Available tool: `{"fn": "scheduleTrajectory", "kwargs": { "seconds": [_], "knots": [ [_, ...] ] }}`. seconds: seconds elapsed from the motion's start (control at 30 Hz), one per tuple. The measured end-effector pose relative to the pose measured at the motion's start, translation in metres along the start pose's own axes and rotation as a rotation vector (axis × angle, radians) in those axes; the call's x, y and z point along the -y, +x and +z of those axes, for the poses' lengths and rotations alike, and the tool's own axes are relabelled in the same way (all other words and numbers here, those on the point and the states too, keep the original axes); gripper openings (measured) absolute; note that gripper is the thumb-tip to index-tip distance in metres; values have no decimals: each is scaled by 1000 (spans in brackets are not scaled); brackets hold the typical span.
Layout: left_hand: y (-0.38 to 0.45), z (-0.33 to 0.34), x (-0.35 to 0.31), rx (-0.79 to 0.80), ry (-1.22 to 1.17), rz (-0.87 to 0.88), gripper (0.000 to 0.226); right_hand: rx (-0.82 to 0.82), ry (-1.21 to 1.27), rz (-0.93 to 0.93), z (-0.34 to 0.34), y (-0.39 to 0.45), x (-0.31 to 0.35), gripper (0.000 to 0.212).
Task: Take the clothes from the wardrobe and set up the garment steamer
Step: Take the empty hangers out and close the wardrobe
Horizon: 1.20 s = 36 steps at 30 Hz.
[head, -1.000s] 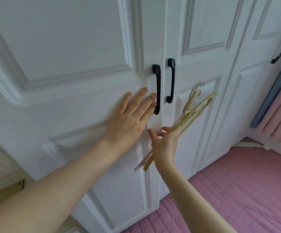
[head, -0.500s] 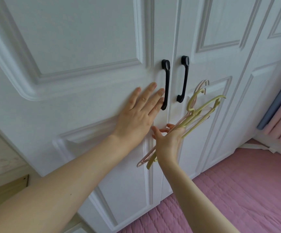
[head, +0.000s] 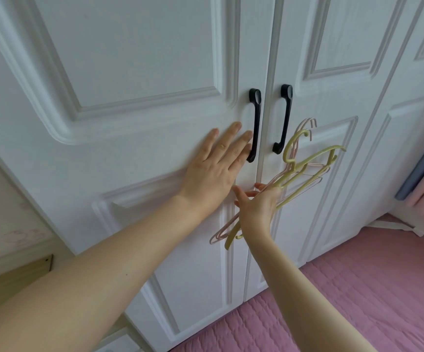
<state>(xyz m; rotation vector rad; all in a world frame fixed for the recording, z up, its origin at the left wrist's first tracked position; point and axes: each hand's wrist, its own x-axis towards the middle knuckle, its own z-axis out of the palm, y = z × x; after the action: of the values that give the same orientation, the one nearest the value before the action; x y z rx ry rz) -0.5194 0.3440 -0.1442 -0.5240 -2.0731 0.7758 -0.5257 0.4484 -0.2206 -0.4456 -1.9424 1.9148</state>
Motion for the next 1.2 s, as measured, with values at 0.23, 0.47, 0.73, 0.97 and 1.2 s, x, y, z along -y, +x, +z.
{"fn": "scheduleTrajectory", "kwargs": {
  "seconds": [0.23,0.47,0.73,0.97,1.2],
  "knots": [
    [-6,-7,3,-13,-54,32,54,31,-78,16,-21,-11,11,37],
    [-34,-27,11,144,-132,78,62,99,-54,32,-46,-53,25,18],
    [-97,-53,30,461,-231,1,62,169,-85,-19,-67,-121,27,13],
    [-181,-87,39,592,-550,-215,64,327,-56,-69,-74,-210,17,16],
    [-297,-140,23,663,-915,-348,57,488,13,-10,-78,-332,25,22]
  ]
}}
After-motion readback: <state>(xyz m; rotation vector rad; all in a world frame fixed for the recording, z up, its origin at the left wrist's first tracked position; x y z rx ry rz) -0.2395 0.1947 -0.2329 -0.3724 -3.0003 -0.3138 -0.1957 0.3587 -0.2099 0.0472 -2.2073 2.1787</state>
